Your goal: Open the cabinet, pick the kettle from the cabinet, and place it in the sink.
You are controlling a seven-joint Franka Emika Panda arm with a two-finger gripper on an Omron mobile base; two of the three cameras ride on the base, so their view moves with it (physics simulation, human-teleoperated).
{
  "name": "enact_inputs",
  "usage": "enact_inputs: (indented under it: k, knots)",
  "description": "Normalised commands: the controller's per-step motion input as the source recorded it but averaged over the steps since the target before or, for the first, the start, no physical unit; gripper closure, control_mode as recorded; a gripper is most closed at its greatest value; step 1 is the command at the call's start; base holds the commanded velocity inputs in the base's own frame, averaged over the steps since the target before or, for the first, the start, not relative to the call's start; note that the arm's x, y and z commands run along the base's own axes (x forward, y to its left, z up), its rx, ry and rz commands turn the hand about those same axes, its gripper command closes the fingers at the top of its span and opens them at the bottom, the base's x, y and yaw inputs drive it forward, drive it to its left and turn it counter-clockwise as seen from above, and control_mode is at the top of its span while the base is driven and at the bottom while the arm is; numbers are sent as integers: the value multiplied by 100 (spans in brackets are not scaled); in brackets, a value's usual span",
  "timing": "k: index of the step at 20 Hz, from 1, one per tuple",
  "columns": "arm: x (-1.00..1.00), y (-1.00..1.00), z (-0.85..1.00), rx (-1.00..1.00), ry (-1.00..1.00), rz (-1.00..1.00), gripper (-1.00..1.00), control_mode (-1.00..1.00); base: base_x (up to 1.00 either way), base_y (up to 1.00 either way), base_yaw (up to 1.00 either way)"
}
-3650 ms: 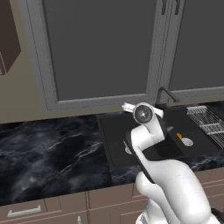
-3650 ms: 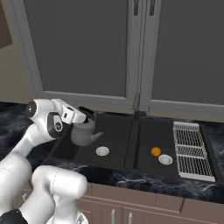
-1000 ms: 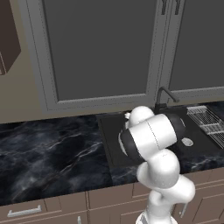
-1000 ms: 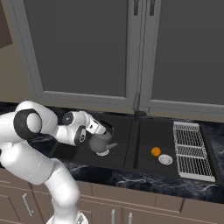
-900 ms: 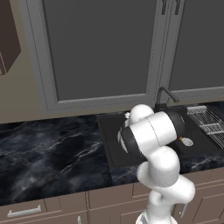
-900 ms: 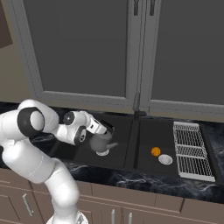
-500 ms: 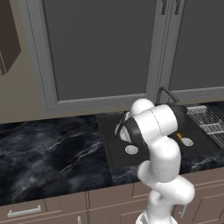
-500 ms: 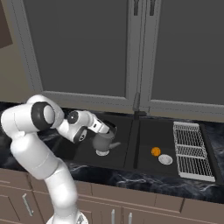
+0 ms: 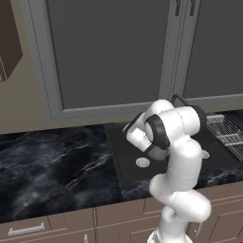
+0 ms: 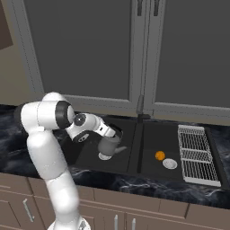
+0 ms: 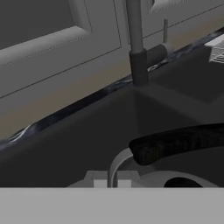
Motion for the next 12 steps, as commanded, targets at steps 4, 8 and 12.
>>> enact_inputs:
  k: [4,8,12]
  knots:
    - [2,-16,-21,2,0,3,100,-100,0,0,0]
    - [-1,-6,-25,4,0,4,100,-100,0,0,0]
    - [-4,-1,-26,3,0,4,100,-100,0,0,0]
